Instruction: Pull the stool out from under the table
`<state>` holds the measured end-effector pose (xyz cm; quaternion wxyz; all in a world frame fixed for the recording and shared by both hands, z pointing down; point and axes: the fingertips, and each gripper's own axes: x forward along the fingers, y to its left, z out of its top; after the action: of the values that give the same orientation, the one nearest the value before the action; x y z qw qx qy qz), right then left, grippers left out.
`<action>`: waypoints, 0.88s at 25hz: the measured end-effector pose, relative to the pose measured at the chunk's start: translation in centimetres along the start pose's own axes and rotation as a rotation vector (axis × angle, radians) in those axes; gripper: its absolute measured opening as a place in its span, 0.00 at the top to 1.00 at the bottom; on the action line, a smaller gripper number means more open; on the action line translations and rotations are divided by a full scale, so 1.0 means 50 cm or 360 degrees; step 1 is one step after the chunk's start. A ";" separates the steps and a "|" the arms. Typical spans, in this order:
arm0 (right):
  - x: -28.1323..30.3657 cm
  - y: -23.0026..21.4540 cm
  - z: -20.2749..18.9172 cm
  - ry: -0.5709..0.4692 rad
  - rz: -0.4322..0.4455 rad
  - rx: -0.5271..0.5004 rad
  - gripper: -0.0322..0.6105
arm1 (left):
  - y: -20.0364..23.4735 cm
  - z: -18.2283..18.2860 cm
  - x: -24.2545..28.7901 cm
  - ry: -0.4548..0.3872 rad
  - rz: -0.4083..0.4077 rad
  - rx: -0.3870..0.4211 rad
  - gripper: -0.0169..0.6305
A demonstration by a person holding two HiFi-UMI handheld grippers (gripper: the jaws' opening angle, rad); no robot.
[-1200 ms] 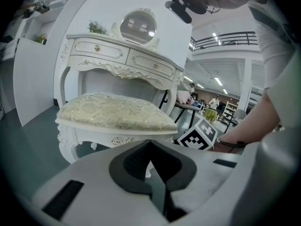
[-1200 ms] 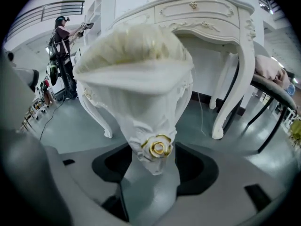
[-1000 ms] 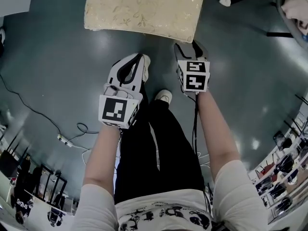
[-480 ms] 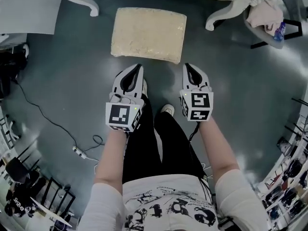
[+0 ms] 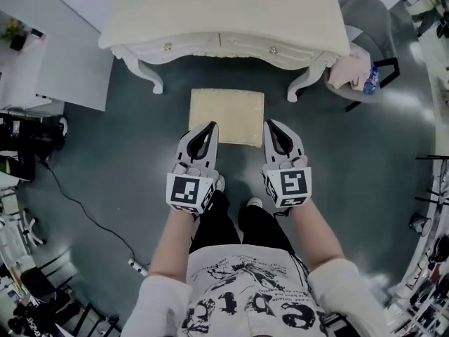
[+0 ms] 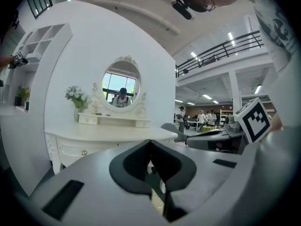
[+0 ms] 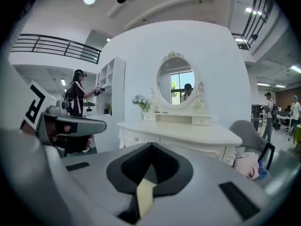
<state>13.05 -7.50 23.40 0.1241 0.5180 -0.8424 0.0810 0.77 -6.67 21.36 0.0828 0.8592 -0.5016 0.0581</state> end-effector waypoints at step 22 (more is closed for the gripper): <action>-0.101 0.089 0.458 -0.0436 -0.0205 -0.0087 0.93 | 0.140 0.448 -0.147 -0.0391 -0.0086 0.0240 0.95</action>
<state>8.41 -7.28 0.01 0.0269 0.5736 -0.8184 -0.0215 -8.57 -8.31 -1.35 -0.0427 0.8768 -0.4789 -0.0123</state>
